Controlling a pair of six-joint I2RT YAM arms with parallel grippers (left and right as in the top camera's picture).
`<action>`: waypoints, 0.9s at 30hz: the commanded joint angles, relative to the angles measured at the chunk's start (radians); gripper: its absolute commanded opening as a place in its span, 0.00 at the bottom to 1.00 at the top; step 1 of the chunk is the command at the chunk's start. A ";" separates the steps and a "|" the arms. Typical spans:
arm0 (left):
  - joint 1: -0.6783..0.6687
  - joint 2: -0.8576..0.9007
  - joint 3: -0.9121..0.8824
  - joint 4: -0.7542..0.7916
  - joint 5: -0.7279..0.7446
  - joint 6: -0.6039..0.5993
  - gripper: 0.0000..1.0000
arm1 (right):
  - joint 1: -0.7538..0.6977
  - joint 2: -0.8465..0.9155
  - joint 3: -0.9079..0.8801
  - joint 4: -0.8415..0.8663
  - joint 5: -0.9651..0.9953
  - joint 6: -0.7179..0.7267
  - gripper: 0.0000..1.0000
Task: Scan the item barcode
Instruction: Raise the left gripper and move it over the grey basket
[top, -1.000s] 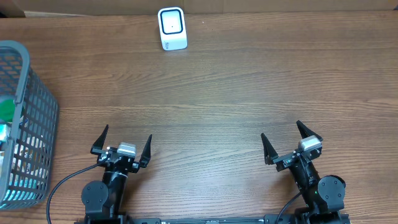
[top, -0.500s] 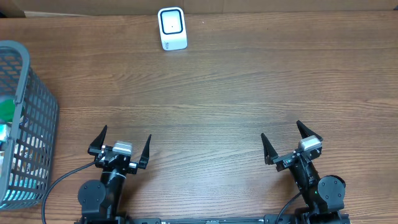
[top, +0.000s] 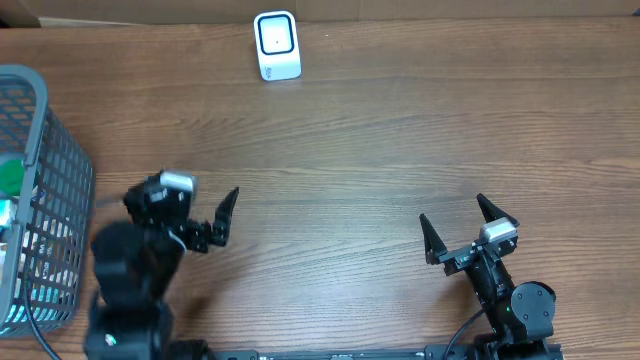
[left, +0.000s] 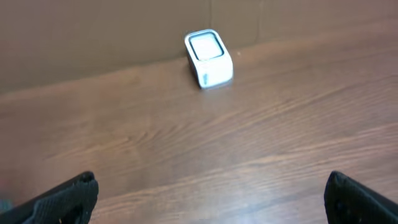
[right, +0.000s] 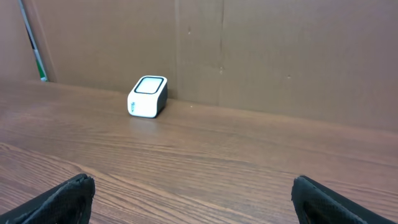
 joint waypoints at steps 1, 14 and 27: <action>0.003 0.180 0.255 -0.166 0.037 -0.064 1.00 | -0.002 -0.008 -0.011 0.005 -0.005 0.007 1.00; 0.003 0.764 1.027 -0.914 0.080 -0.067 0.99 | -0.002 -0.008 -0.011 0.005 -0.005 0.007 1.00; 0.003 0.932 1.072 -0.884 0.127 -0.126 0.95 | -0.002 -0.008 -0.011 0.005 -0.005 0.007 1.00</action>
